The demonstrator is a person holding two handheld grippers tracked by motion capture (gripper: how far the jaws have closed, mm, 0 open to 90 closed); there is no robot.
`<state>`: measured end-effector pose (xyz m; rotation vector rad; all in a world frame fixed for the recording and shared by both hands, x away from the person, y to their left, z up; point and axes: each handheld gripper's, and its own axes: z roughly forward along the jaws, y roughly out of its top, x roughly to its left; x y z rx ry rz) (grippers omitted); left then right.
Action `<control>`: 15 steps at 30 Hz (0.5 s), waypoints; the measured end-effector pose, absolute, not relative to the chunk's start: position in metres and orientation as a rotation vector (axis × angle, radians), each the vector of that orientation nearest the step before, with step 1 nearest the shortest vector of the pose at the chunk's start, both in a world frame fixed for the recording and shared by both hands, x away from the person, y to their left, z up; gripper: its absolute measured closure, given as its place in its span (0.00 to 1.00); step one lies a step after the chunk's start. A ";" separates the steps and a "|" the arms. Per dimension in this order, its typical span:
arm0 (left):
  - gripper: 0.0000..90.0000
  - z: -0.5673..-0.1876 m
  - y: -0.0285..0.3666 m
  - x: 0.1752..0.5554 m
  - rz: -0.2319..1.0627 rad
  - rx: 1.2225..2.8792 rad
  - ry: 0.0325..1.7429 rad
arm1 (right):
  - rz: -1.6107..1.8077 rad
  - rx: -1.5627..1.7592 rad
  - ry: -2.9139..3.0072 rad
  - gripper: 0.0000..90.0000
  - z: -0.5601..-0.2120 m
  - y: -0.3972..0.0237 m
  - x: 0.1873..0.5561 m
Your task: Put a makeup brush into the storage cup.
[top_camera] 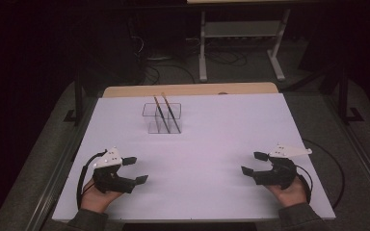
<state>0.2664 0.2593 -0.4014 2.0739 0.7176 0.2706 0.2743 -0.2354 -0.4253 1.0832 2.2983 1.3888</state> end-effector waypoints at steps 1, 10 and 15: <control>0.23 -0.402 0.259 0.266 0.264 2.072 0.726 | 1.392 1.079 2.301 0.23 -0.425 -0.236 0.274; 0.23 -0.404 0.257 0.267 0.246 2.078 0.722 | 1.404 1.073 2.301 0.23 -0.424 -0.236 0.272; 0.23 -0.404 0.257 0.267 0.246 2.082 0.716 | 1.418 1.071 2.294 0.23 -0.424 -0.236 0.272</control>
